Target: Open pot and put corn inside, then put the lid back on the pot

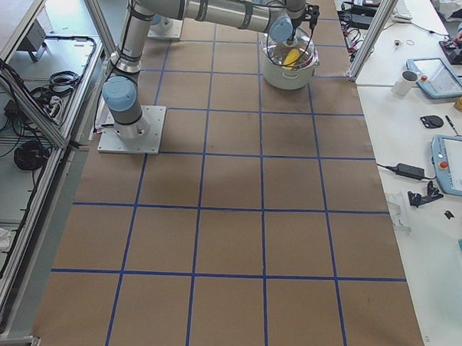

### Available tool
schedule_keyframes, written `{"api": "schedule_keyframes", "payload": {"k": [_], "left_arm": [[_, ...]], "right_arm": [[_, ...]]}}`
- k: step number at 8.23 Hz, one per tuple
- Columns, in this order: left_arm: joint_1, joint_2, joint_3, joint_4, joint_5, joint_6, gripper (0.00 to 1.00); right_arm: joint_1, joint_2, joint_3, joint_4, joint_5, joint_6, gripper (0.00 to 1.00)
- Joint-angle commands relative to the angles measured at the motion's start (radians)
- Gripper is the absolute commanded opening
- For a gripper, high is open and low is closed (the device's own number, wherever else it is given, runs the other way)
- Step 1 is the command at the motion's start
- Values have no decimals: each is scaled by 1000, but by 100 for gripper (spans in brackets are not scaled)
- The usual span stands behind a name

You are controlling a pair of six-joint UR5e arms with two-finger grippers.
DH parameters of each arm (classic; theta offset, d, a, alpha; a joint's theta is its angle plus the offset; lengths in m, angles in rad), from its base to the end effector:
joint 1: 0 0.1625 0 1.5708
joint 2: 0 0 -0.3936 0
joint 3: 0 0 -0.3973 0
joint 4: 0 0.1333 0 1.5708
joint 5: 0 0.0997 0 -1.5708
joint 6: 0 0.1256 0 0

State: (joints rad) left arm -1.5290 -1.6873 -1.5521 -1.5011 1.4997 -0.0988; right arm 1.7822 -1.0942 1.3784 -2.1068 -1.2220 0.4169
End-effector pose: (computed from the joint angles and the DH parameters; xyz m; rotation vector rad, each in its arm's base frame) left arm -0.1196 -0.5428 0.3866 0.2172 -3.0633 -0.0463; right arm 0.3166 -0.6356 0.3114 0.2193 2.7202 -0.1799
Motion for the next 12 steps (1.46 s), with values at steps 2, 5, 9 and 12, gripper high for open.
{"api": "schedule_keyframes", "payload": {"k": [2,5,9,12], "left_arm": [[-7,61,0,1,8,19,100],[-8,60,-2,-1,7,21,100],[-8,46,-3,-5,8,21,100],[-7,41,-28,-7,7,19,100]], "right_arm": [[-1,4,-7,-1,-16,-12,18],[-1,7,-4,-1,-16,-10,18],[-1,10,-2,-1,-17,-15,18],[-1,10,2,-2,-31,-13,18]]}}
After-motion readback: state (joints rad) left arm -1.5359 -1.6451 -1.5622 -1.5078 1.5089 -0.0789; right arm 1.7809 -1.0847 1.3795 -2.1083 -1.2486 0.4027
